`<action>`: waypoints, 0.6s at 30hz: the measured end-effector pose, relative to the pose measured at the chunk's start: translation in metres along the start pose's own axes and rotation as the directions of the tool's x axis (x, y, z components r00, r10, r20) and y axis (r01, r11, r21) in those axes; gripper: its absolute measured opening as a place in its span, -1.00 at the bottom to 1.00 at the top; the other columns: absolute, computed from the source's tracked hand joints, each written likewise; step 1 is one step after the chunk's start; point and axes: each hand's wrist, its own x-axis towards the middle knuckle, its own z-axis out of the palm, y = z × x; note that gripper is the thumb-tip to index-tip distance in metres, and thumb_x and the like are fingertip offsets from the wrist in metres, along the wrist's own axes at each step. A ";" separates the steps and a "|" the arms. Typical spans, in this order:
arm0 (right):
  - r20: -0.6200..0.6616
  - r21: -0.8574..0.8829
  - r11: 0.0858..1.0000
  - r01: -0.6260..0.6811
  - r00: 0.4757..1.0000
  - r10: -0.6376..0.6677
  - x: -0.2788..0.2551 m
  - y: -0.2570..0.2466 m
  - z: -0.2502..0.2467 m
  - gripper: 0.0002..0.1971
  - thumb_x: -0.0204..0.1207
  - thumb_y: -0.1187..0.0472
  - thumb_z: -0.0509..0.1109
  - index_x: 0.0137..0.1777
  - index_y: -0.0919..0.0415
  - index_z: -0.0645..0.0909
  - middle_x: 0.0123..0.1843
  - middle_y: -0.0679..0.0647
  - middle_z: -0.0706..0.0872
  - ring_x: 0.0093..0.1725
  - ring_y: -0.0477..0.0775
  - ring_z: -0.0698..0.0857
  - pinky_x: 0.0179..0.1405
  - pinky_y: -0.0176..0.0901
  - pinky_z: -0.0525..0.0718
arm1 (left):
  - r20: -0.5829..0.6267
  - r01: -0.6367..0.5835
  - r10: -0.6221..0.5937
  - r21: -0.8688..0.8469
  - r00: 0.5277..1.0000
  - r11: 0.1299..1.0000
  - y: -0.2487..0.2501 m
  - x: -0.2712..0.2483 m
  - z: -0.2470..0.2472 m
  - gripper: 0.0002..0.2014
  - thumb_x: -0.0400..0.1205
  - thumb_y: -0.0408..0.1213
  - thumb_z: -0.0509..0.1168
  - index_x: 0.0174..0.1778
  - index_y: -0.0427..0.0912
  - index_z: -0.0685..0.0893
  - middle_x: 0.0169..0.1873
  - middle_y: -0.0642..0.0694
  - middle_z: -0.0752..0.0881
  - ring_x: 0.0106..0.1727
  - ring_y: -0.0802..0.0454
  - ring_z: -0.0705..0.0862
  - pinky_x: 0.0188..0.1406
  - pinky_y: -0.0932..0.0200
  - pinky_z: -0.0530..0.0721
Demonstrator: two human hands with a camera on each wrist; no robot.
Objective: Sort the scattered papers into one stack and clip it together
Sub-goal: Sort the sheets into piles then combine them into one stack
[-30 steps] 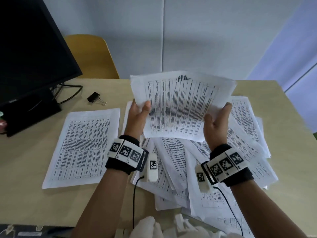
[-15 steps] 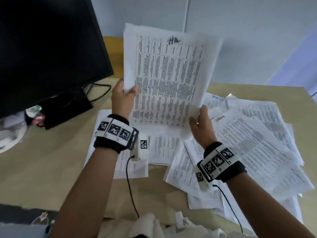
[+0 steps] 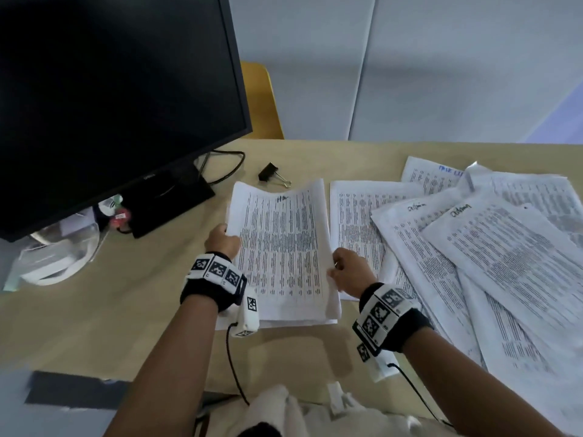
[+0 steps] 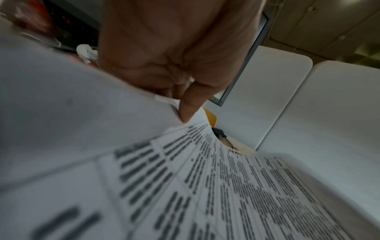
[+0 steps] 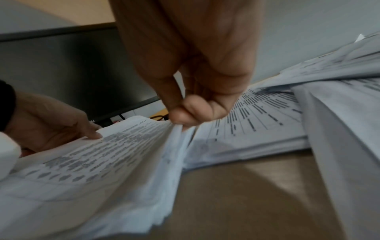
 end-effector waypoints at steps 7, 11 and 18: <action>0.051 -0.169 0.984 -0.050 0.997 0.059 -0.005 0.004 0.018 -0.44 0.49 0.36 0.29 0.46 0.33 0.18 0.38 0.27 0.40 0.33 0.20 0.48 0.41 -0.03 0.49 | -0.004 0.211 -0.218 0.259 0.976 0.943 -0.008 -0.011 0.020 -0.47 0.63 -0.24 0.11 0.51 -0.32 0.17 0.51 -0.31 0.15 0.54 -0.30 0.19 0.51 -0.16 0.24; 0.127 -0.213 0.976 -0.032 0.990 0.060 -0.008 -0.001 0.027 -0.50 0.53 0.27 0.25 0.43 0.33 0.20 0.45 0.29 0.25 0.40 0.23 0.39 0.47 -0.01 0.40 | 0.001 0.222 -0.232 0.279 0.973 0.934 -0.008 -0.014 0.031 -0.50 0.61 -0.27 0.13 0.45 -0.36 0.23 0.50 -0.27 0.13 0.52 -0.29 0.17 0.52 -0.20 0.23; 0.020 -0.119 0.993 -0.002 1.000 0.005 -0.004 0.014 -0.023 -0.49 0.56 0.26 0.26 0.49 0.27 0.25 0.47 0.25 0.32 0.38 0.18 0.46 0.40 -0.08 0.44 | -0.070 0.153 -0.145 0.135 0.987 0.979 0.013 -0.030 0.043 -0.31 0.56 -0.31 0.22 0.56 -0.30 0.04 0.57 -0.25 -0.01 0.58 -0.25 0.02 0.57 -0.21 0.13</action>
